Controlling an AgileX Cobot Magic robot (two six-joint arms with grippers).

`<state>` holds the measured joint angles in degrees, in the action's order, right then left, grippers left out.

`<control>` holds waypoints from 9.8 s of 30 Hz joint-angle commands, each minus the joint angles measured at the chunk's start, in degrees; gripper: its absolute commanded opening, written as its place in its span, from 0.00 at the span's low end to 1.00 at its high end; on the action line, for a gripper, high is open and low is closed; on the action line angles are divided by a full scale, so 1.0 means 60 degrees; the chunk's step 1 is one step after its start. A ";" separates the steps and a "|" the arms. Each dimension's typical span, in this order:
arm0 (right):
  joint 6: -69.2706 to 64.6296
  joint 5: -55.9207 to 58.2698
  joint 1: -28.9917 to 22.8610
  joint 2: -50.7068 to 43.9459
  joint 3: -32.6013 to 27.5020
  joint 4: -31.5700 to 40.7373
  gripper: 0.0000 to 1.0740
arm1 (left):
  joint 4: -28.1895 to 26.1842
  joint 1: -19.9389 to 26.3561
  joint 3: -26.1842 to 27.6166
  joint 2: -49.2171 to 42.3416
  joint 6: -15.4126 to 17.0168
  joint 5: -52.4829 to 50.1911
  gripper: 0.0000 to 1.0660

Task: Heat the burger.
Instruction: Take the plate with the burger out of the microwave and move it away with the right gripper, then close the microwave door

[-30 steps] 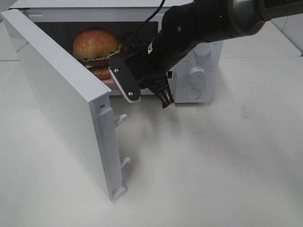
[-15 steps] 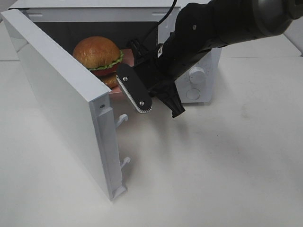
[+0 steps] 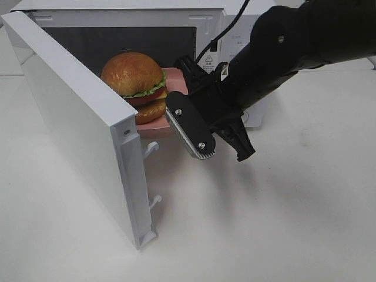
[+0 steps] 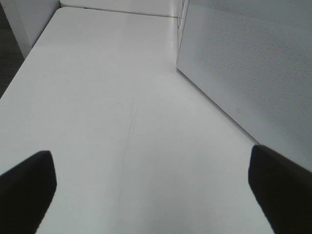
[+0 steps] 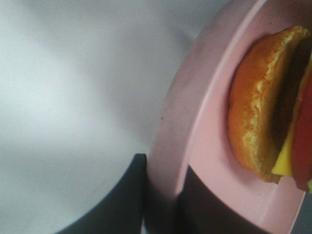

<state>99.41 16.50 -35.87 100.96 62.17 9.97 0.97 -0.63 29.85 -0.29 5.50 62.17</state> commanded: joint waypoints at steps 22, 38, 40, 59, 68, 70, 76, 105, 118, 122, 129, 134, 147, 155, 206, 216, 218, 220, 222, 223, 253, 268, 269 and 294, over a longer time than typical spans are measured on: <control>-0.0067 -0.1155 0.0010 -0.3342 -0.3046 0.0162 0.00 | -0.0010 0.0000 -0.0019 -0.0143 0.0048 -0.0124 0.94; -0.0592 -0.0984 0.0010 -0.4937 -0.4106 0.0162 0.00 | -0.0010 0.0000 -0.0019 -0.0143 0.0048 -0.0124 0.94; -0.0726 -0.0850 0.0010 -0.5128 -0.4163 0.0143 0.00 | -0.0010 0.0000 -0.0019 -0.0143 0.0048 -0.0124 0.94; -0.1203 -0.0038 0.0010 -0.7248 -0.5309 -0.0010 0.00 | -0.0010 0.0000 -0.0019 -0.0143 0.0048 -0.0124 0.94; -0.1776 0.0678 0.0010 -0.8289 -0.5586 -0.0688 0.00 | -0.0010 0.0000 -0.0019 -0.0143 0.0048 -0.0124 0.94; -0.2101 0.0793 0.0010 -0.8508 -0.5586 -0.0936 0.00 | -0.0010 0.0000 -0.0019 -0.0143 0.0048 -0.0124 0.94; -0.3161 0.1404 0.0010 -0.8995 -0.5586 -0.1977 0.00 | -0.0010 0.0000 -0.0019 -0.0143 0.0048 -0.0124 0.94; -1.0476 0.3724 0.0010 -0.9750 -0.5586 -0.6465 0.00 | -0.0010 0.0000 -0.0019 -0.0143 0.0048 -0.0124 0.94; -1.3837 0.5071 0.0010 -0.9664 -0.5586 -0.8422 0.00 | -0.0010 0.0000 -0.0019 -0.0143 0.0048 -0.0124 0.94; -1.4524 0.5367 0.0010 -0.9568 -0.5586 -0.8862 0.00 | -0.0010 0.0000 -0.0019 -0.0143 0.0048 -0.0124 0.94; -1.5861 0.6121 0.0010 -0.9015 -0.5586 -0.9291 0.00 | -0.0010 0.0000 -0.0019 -0.0143 0.0048 -0.0124 0.94; -1.7112 0.6484 0.0010 -0.8356 -0.5319 -0.9463 0.00 | -0.0010 0.0000 -0.0019 -0.0143 0.0048 -0.0124 0.94; -1.9872 0.7811 0.0010 -0.6188 -0.4106 -0.9922 0.00 | -0.0010 0.0000 -0.0019 -0.0143 0.0048 -0.0124 0.94; -2.1295 0.8384 0.0010 -0.5166 -0.3304 -0.9941 0.00 | -0.0010 0.0000 -0.0019 -0.0143 0.0048 -0.0124 0.94; -2.6786 0.6465 0.0010 -0.1709 -0.5071 -1.0036 0.03 | -0.0010 0.0000 -0.0019 -0.0143 0.0048 -0.0124 0.94; -2.7855 0.6035 0.0010 -0.0793 -0.5281 -1.0456 0.04 | -0.0010 0.0000 -0.0019 -0.0143 0.0048 -0.0124 0.94; -2.8123 0.5911 0.0010 -0.0573 -0.5281 -1.0600 0.04 | -0.0010 0.0000 -0.0019 -0.0143 0.0048 -0.0124 0.94; -2.8466 0.5653 0.0010 -0.0277 -0.5281 -1.0743 0.05 | -0.0010 0.0000 -0.0019 -0.0143 0.0048 -0.0124 0.94; -2.8801 0.5548 0.0010 -0.0105 -0.5281 -1.0867 0.06 | -0.0010 0.0000 -0.0019 -0.0143 0.0048 -0.0124 0.94; -2.8801 0.5548 0.0010 -0.0105 -0.5281 -1.0867 0.06 | -0.0010 0.0000 -0.0019 -0.0143 0.0048 -0.0124 0.94; -2.7693 0.4727 0.0010 -0.0621 -0.5204 -1.0046 0.42 | -0.0010 0.0000 -0.0019 -0.0143 0.0048 -0.0124 0.94; -2.3434 0.5052 0.0010 -0.3295 -0.4345 -0.7553 0.42 | -0.0010 0.0000 -0.0019 -0.0143 0.0048 -0.0124 0.94; -2.2813 0.5052 0.0010 -0.3571 -0.4202 -0.7162 0.42 | -0.0010 0.0000 -0.0019 -0.0143 0.0048 -0.0124 0.94; -1.8144 0.5204 0.0010 -0.6283 -0.2865 -0.3743 0.75 | -0.0010 0.0000 -0.0019 -0.0143 0.0048 -0.0124 0.94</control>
<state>-10.03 46.98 -35.87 63.88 44.58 -12.89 0.97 -0.63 29.85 -0.29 5.50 62.17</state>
